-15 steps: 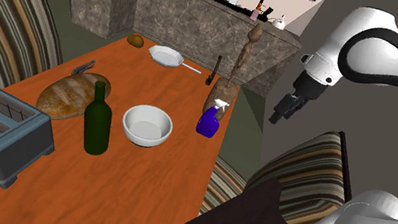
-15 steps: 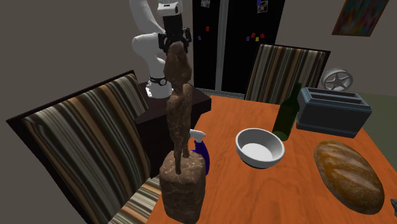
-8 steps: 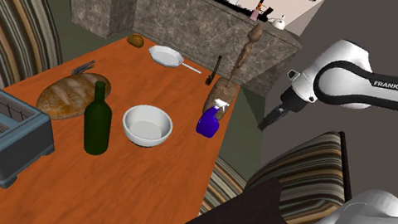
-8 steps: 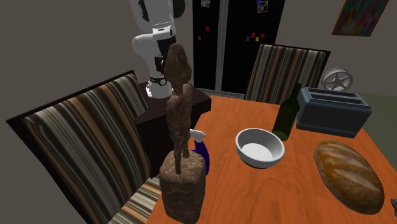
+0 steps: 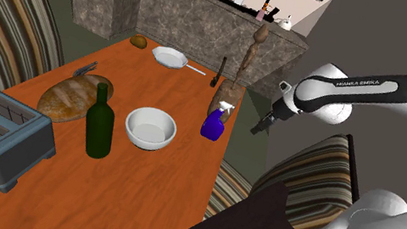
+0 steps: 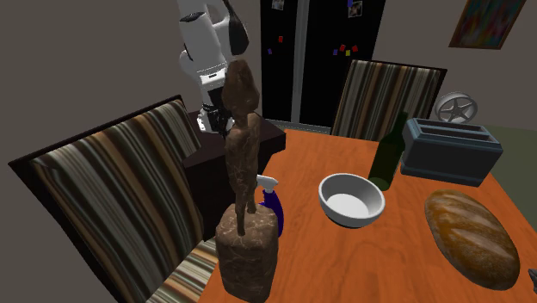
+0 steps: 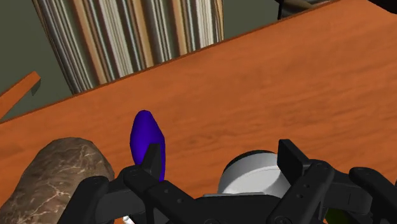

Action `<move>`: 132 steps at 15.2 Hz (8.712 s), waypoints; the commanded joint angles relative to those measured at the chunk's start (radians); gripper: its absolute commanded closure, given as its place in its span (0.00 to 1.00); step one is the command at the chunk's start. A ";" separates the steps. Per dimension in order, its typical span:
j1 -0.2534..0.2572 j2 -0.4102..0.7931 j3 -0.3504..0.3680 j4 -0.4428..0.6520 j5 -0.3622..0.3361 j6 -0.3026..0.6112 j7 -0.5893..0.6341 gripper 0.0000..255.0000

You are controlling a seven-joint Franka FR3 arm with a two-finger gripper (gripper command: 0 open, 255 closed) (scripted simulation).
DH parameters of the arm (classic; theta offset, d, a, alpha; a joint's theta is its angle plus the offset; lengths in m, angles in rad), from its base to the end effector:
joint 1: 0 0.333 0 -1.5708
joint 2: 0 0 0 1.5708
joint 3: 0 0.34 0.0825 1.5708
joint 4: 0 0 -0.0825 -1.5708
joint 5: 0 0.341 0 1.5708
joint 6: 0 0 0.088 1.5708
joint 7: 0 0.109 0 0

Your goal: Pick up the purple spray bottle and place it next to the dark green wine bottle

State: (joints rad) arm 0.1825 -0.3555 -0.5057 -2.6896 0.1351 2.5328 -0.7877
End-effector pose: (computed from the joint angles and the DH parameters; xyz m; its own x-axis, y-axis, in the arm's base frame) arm 0.3533 -0.1209 0.3982 0.8997 0.3382 0.2758 0.3746 -0.9228 -0.0902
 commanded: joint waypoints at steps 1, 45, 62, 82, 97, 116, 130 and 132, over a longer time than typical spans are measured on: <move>0.083 0.092 -0.087 0.020 0.116 0.086 -0.157 0.00; 0.062 0.924 -0.047 0.607 1.291 -0.114 -1.306 1.00; 0.146 0.722 -0.148 0.554 1.055 -0.129 -1.104 1.00; 0.232 0.502 -0.246 0.561 0.741 -0.180 -0.828 1.00; 0.257 0.371 -0.269 0.627 0.530 -0.265 -0.631 1.00; 0.255 0.287 -0.262 0.794 0.374 -0.438 -0.449 1.00; 0.357 0.133 0.011 0.593 0.194 -0.204 -0.053 1.00; 0.371 0.133 0.047 0.584 0.180 -0.180 0.000 1.00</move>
State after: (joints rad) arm 0.5480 -0.2153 -0.4788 -2.0927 0.3260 2.3380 -0.8180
